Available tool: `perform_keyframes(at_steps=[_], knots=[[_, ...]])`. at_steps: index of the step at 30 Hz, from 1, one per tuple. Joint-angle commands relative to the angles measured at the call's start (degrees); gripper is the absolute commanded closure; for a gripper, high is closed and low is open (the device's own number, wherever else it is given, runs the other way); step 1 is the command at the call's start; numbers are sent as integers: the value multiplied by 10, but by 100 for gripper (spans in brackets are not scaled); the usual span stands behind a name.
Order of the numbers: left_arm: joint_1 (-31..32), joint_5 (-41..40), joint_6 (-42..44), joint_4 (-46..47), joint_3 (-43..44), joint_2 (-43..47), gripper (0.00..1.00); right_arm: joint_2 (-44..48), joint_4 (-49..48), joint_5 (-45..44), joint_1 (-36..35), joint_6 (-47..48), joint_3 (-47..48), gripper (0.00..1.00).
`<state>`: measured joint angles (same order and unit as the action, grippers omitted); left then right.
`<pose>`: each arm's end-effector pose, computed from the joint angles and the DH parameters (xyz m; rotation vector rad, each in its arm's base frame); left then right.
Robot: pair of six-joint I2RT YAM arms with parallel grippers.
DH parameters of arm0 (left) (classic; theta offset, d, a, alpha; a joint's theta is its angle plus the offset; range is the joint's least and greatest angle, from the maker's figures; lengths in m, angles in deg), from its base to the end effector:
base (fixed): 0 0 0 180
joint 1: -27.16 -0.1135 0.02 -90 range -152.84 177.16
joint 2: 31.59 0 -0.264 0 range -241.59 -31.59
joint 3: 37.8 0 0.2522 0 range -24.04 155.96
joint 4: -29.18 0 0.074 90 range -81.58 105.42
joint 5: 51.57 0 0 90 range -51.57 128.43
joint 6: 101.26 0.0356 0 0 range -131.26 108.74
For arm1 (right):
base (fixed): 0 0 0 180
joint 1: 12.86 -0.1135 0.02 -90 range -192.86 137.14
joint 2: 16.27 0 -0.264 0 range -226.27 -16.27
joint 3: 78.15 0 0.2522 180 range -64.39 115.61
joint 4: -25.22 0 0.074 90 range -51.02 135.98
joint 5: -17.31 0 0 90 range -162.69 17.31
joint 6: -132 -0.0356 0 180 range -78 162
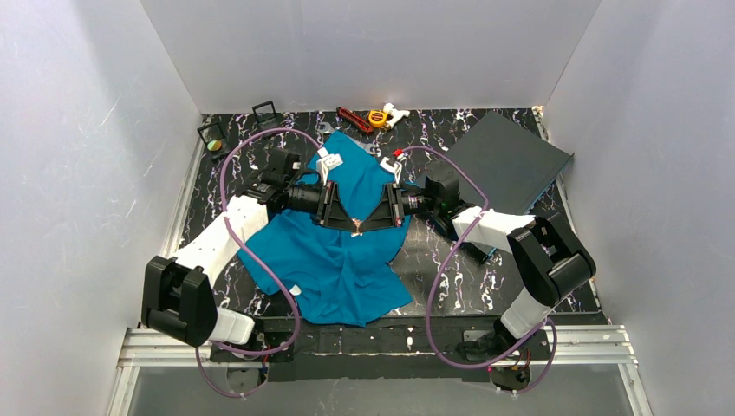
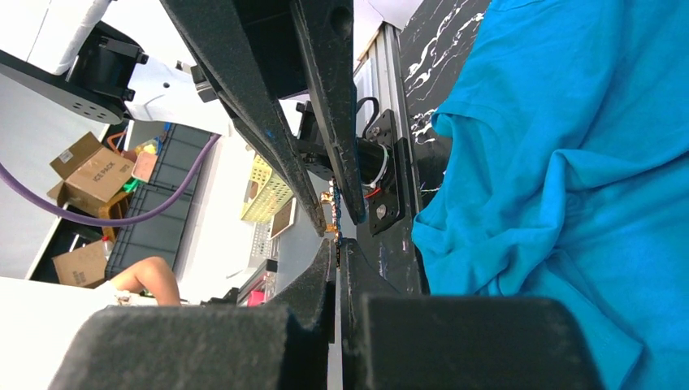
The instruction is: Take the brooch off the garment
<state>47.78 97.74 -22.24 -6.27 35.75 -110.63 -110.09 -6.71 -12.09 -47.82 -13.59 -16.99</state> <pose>0.2611 -0.1309 0.2882 0.7480 2.1259 -1.4660 0.2620 0.2210 0.2396 -0.6776 1.8959 1.9405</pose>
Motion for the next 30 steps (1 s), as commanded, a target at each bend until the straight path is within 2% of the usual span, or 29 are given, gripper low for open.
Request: perform_keyframes(at_steps=[1,9,11,16,22,24,25,30], knots=[[-1,-32,60,-70,33,-5,83,13,0,15,2,28,7,99],[-2,-23,107,-126,63,-14,83,20,50,14,4,72,15,99],[-2,-18,108,-130,68,-11,77,22,77,12,4,91,19,99],[-4,-20,108,-130,80,-2,55,22,100,10,4,112,26,99],[-14,-30,107,-129,88,1,52,23,114,9,4,129,37,99],[-16,-31,107,-123,87,1,48,23,167,-3,3,163,55,99],[-17,-31,102,-118,86,2,46,23,232,-16,4,202,69,99],[-21,-75,56,-91,84,5,25,23,443,-135,4,366,155,99]])
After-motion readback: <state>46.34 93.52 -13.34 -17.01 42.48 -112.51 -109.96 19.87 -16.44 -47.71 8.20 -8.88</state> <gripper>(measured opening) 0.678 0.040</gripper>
